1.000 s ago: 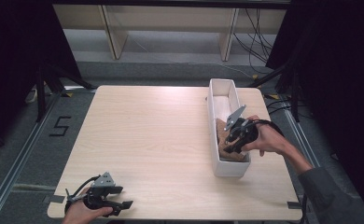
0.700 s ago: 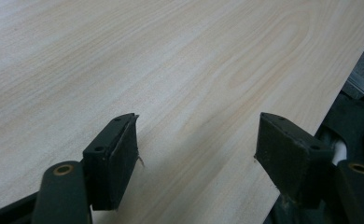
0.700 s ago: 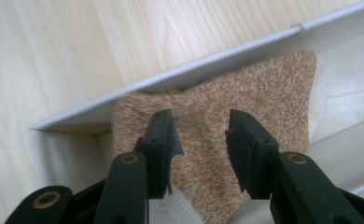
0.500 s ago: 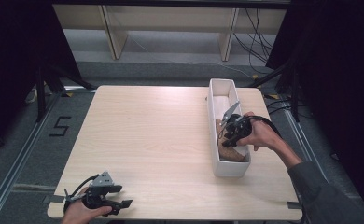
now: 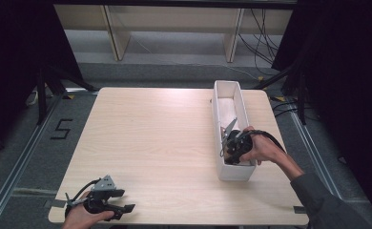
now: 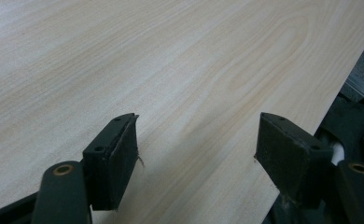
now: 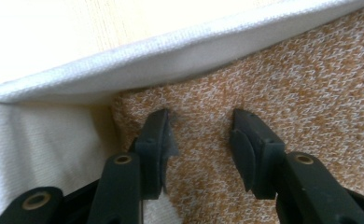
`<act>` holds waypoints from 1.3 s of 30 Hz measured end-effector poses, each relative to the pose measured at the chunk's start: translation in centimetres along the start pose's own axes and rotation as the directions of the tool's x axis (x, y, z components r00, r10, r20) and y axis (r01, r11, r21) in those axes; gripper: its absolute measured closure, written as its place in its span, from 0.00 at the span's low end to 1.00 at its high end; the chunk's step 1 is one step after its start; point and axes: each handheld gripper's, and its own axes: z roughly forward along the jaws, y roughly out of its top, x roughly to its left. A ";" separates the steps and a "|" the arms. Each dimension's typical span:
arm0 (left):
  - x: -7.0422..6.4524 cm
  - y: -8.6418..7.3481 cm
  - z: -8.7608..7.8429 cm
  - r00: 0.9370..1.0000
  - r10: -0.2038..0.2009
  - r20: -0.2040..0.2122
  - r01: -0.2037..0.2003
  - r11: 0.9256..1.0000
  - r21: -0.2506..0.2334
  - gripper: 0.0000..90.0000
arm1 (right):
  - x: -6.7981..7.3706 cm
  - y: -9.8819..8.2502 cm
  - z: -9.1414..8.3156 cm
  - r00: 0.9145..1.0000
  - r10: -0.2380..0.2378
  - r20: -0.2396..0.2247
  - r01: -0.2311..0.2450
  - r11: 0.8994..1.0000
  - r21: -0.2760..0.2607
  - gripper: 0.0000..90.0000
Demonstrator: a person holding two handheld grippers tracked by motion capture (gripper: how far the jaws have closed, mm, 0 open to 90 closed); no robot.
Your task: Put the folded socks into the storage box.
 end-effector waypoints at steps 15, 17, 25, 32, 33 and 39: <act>0.1 0.1 -0.2 1.000 -0.006 -0.011 0.006 1.000 -0.018 0.31 | -2.8 -1.0 -4.4 0.983 0.156 0.094 -0.134 0.969 -0.207 0.54; 0.1 0.0 -0.2 1.000 -0.002 -0.008 0.002 1.000 -0.017 0.31 | -3.1 -1.2 -4.4 0.980 0.168 0.102 -0.145 0.969 -0.202 0.54; 0.2 0.0 -0.4 1.000 -0.012 -0.021 0.012 1.000 -0.029 0.31 | -3.7 -1.3 -4.6 0.968 0.228 0.108 -0.198 0.952 -0.233 0.46; 0.6 0.0 -0.8 0.999 -0.013 -0.038 0.012 0.999 -0.033 0.31 | -3.8 -2.8 -6.9 0.923 0.367 0.112 -0.318 0.895 -0.313 0.39; 0.6 0.0 -0.8 0.999 -0.016 -0.040 0.015 0.999 -0.033 0.31 | -3.7 -3.1 -7.3 0.918 0.383 0.104 -0.332 0.885 -0.325 0.38; 1.0 0.0 -1.1 0.998 -0.030 -0.060 0.027 0.998 -0.050 0.31 | -2.5 -5.0 -8.6 0.873 0.477 0.101 -0.411 0.832 -0.373 0.33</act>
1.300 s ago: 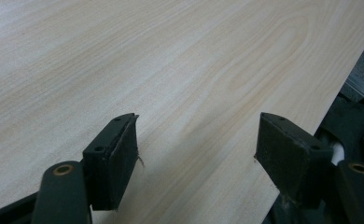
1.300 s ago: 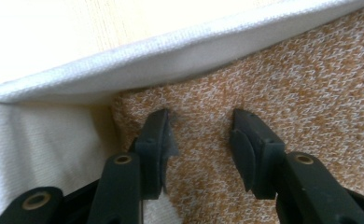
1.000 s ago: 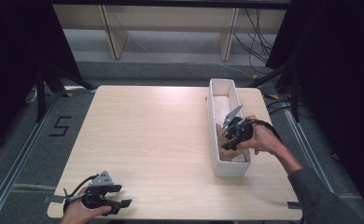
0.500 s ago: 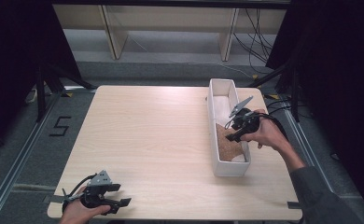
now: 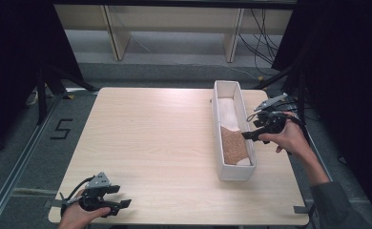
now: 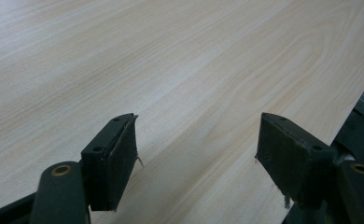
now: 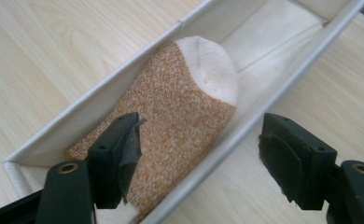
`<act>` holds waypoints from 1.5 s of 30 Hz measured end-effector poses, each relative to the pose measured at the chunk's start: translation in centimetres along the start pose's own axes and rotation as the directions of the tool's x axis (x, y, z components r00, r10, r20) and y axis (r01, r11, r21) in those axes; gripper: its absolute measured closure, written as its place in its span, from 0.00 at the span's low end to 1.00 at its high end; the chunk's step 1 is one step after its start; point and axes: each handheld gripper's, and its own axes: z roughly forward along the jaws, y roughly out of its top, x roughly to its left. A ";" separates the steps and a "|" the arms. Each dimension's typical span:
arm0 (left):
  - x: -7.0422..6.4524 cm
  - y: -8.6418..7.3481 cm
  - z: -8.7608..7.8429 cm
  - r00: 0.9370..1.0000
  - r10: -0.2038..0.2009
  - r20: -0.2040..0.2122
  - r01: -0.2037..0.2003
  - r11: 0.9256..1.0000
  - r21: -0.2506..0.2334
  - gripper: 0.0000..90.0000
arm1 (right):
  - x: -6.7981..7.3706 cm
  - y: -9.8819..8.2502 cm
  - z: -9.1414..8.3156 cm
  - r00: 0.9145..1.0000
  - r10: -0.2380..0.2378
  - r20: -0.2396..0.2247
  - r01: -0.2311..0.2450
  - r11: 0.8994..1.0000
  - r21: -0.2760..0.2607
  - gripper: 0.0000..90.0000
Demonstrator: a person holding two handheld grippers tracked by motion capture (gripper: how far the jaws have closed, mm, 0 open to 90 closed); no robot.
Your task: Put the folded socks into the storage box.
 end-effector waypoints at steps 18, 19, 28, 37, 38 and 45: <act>0.4 0.0 -0.2 0.998 -0.044 -0.036 0.043 0.999 -0.030 0.23 | 0.0 -4.6 -1.9 0.996 0.091 -0.006 -0.091 0.987 -0.135 0.25; 0.5 0.0 -0.3 0.998 -0.038 -0.040 0.037 0.999 -0.024 0.23 | 0.0 -4.8 -2.1 0.996 0.093 -0.010 -0.093 0.990 -0.107 0.23; 0.6 -0.1 -0.4 0.999 -0.038 -0.038 0.038 0.999 -0.025 0.23 | 0.4 -6.2 -2.7 0.987 0.157 -0.016 -0.158 0.976 -0.148 0.22; 0.5 -0.1 -0.4 0.999 -0.029 -0.044 0.028 0.999 -0.017 0.23 | 1.9 -7.4 -3.3 0.980 0.199 -0.017 -0.199 0.968 -0.153 0.20; 0.5 0.0 -0.4 0.999 -0.027 -0.037 0.026 1.000 -0.015 0.23 | 1.9 -7.6 -3.5 0.985 0.172 -0.008 -0.171 0.974 -0.146 0.20; 0.4 0.0 -0.3 0.999 -0.027 -0.040 0.026 0.999 -0.025 0.23 | 3.1 -8.9 -3.5 0.987 0.160 -0.002 -0.158 0.974 -0.161 0.19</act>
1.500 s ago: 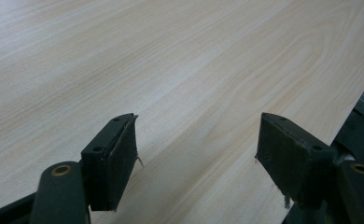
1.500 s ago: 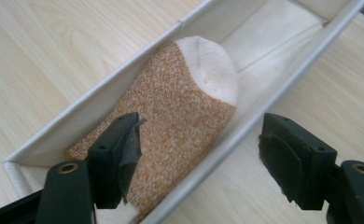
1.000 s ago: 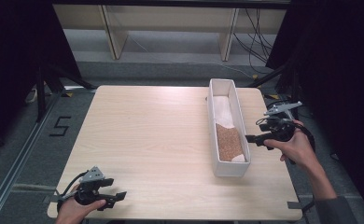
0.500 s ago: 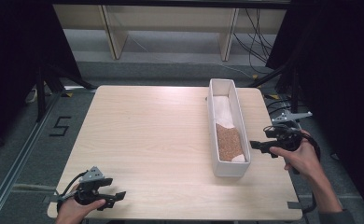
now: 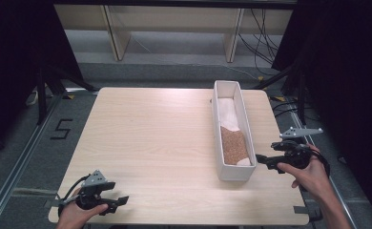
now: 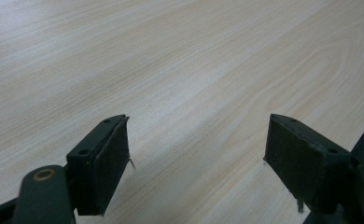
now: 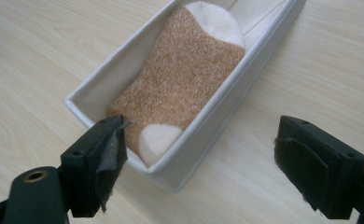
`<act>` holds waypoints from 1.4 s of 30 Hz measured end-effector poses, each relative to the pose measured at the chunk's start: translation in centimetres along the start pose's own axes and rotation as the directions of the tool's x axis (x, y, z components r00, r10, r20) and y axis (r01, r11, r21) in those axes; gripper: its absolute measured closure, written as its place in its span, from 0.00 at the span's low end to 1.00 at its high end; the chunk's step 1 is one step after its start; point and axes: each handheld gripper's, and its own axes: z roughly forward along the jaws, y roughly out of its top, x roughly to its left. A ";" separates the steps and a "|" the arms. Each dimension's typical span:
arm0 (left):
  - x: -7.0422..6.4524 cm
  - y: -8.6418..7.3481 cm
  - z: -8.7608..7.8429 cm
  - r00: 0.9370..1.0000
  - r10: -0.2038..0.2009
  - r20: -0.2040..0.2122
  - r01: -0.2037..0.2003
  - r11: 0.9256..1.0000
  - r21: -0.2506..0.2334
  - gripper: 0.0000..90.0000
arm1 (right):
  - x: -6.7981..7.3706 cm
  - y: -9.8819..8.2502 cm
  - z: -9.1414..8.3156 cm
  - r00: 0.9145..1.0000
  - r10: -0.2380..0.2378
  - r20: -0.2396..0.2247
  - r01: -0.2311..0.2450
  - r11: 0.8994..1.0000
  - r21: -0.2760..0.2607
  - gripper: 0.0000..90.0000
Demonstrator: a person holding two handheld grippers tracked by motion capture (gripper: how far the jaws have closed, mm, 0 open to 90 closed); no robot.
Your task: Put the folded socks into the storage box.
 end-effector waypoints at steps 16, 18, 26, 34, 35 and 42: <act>0.0 -0.2 -0.3 1.000 0.012 -0.004 -0.012 1.000 0.008 0.23 | 2.0 -4.3 0.3 1.000 -0.003 0.015 0.003 1.000 0.012 0.18; -0.1 -0.3 -0.3 1.000 0.005 -0.015 -0.005 1.000 0.000 0.23 | 2.3 -4.9 0.6 1.000 0.008 0.011 -0.008 1.000 0.016 0.18; -0.1 -0.4 -0.2 1.000 0.017 -0.005 -0.017 1.000 0.014 0.23 | 3.1 -6.8 1.6 1.000 0.003 0.022 -0.004 1.000 0.027 0.18; -0.1 -0.4 -0.2 1.000 0.020 -0.008 -0.020 1.000 0.009 0.23 | 4.0 -8.4 3.2 1.000 -0.012 0.013 0.011 0.998 0.063 0.18; -0.1 -0.4 -0.3 1.000 0.025 -0.009 -0.025 1.000 0.014 0.23 | 4.0 -8.6 3.4 1.000 -0.011 0.016 0.010 0.998 0.066 0.18; -0.2 -0.4 -0.2 1.000 0.024 -0.010 -0.024 1.000 0.009 0.23 | 4.5 -10.3 4.4 1.000 -0.007 -0.010 0.008 0.995 0.099 0.20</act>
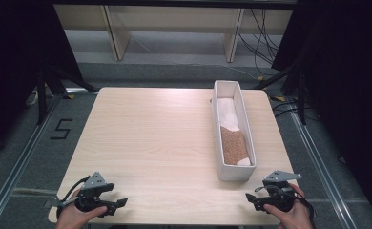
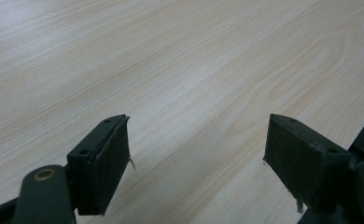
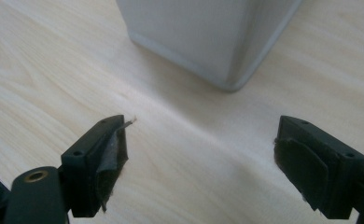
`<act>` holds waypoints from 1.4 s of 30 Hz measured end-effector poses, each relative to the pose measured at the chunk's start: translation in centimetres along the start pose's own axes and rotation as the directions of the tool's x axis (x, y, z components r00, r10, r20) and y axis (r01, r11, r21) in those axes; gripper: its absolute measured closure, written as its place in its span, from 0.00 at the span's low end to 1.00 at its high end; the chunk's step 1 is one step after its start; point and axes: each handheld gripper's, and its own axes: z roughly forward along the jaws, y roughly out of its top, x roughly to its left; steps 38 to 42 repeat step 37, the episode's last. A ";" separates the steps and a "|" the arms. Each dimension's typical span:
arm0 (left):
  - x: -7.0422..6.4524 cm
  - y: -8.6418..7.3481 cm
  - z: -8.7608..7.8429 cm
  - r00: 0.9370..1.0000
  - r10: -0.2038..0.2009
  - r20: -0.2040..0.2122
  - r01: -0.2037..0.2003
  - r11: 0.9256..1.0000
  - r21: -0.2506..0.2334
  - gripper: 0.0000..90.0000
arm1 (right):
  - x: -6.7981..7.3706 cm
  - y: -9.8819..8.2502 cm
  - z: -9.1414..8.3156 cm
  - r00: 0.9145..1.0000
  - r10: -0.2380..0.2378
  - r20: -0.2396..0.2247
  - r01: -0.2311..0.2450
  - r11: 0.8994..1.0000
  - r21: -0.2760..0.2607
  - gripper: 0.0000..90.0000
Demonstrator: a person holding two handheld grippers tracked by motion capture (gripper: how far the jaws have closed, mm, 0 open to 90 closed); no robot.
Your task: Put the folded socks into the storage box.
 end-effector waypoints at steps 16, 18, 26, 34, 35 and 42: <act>0.0 -0.1 0.2 1.000 0.013 0.000 -0.013 1.000 0.017 0.23 | 0.3 -3.4 0.4 0.997 0.001 0.083 -0.003 0.999 0.034 0.20; 0.0 -0.1 0.2 1.000 0.017 -0.002 -0.017 1.000 0.020 0.23 | 0.2 -3.5 0.4 0.999 0.012 0.046 -0.014 0.999 0.043 0.19; 0.1 -0.1 0.2 1.000 0.023 -0.003 -0.023 0.999 0.027 0.23 | 0.3 -3.5 0.4 0.999 0.005 0.044 -0.007 0.999 0.040 0.19; 0.1 -0.2 0.2 1.000 0.024 -0.004 -0.024 0.999 0.028 0.23 | 0.3 -3.5 0.1 0.995 0.016 0.101 -0.018 1.000 0.013 0.19; 0.1 -0.2 0.2 1.000 0.026 -0.004 -0.026 0.999 0.030 0.23 | 0.3 -3.5 0.1 0.995 0.016 0.102 -0.017 1.000 0.010 0.19; 0.1 -0.2 0.2 1.000 0.024 -0.005 -0.024 0.999 0.028 0.23 | 0.2 -3.5 0.2 0.995 0.005 0.100 -0.006 1.000 0.009 0.19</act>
